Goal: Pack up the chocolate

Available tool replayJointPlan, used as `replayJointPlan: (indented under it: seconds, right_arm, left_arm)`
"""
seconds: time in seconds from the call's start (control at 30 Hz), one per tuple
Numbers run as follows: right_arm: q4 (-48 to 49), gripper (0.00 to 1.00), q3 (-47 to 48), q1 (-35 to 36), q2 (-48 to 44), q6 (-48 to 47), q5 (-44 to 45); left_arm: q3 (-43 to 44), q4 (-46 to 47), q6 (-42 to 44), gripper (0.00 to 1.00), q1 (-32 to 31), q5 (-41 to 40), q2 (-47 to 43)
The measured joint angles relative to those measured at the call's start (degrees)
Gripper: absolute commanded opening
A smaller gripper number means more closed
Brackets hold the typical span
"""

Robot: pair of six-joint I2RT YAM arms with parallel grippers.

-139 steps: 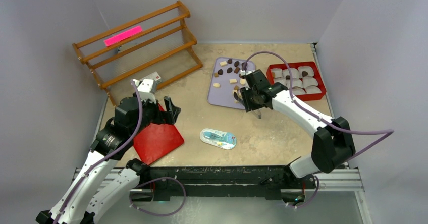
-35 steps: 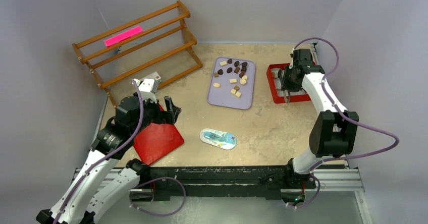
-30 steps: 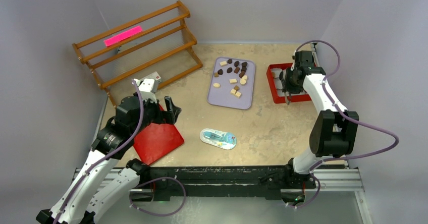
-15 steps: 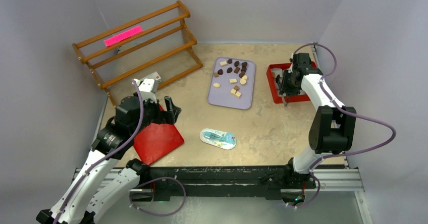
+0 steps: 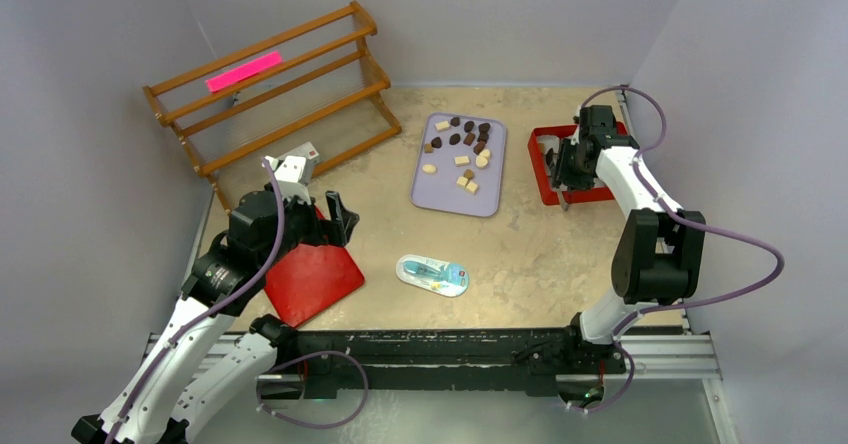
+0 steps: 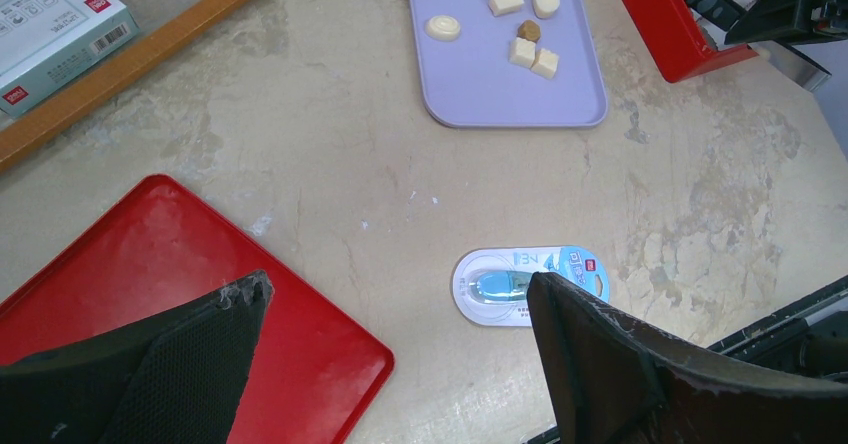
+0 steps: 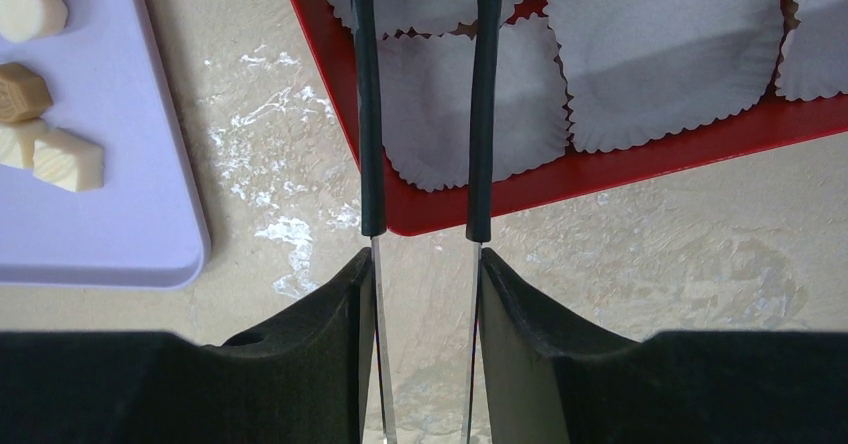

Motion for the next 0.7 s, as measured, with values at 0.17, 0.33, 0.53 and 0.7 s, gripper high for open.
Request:
replayJointPlan:
  seconds: [0.17, 0.33, 0.53, 0.7]
  right_arm:
    - [-0.7, 0.40, 0.3, 0.0, 0.0, 0.0, 0.2]
    - [-1.7, 0.39, 1.2, 0.0, -1.5, -0.1, 1.5]
    - [-1.7, 0.39, 2.7, 0.2, -6.3, -0.2, 1.7]
    - [-1.8, 0.39, 3.3, 2.8, -9.6, -0.3, 1.5]
  left_arm:
    - [0.0, 0.0, 0.0, 1.00, 0.0, 0.0, 0.0]
    - [0.0, 0.0, 0.0, 1.00, 0.0, 0.0, 0.0]
    - [0.0, 0.0, 0.0, 1.00, 0.0, 0.0, 0.0]
    - [0.0, 0.0, 0.0, 1.00, 0.0, 0.0, 0.0]
